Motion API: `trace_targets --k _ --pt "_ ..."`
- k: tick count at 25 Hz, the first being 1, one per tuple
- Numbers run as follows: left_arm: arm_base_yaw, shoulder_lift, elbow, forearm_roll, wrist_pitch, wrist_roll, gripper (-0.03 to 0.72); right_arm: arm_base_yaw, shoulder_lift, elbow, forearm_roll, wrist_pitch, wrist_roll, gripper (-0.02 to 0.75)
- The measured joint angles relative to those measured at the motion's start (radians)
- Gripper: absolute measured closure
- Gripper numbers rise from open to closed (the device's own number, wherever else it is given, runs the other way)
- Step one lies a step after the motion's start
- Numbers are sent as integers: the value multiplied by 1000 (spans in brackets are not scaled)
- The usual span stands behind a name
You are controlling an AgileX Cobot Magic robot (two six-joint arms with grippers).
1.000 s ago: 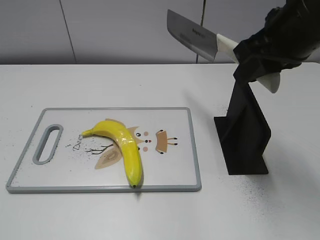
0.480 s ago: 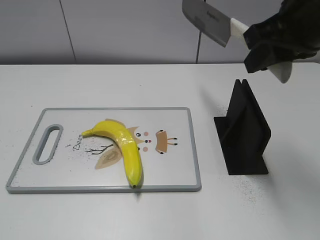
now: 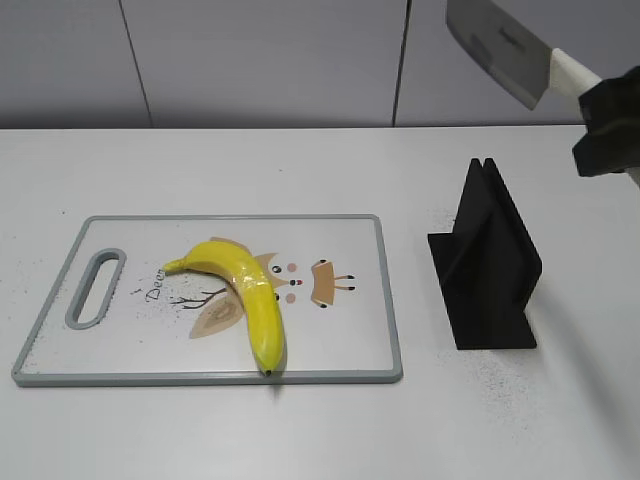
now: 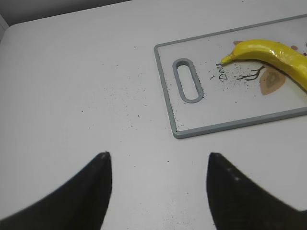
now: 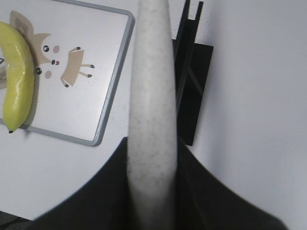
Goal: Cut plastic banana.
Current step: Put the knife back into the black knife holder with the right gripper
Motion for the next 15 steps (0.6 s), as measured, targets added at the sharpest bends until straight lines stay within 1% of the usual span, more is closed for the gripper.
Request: trace_targets --k 4,7,11,13,15 --pt "0 0 0 0 0 0 103 0 -82 50 -52 0 86 575" --pt "0 0 0 0 0 0 103 0 -131 92 -57 0 120 575" --pt "0 0 0 0 0 0 103 0 -144 171 3 -23 133 575" --pt "0 0 1 -1 0 0 103 0 -144 217 50 -66 147 575" --pt "0 0 1 -1 0 0 103 0 -140 258 66 -112 156 575"
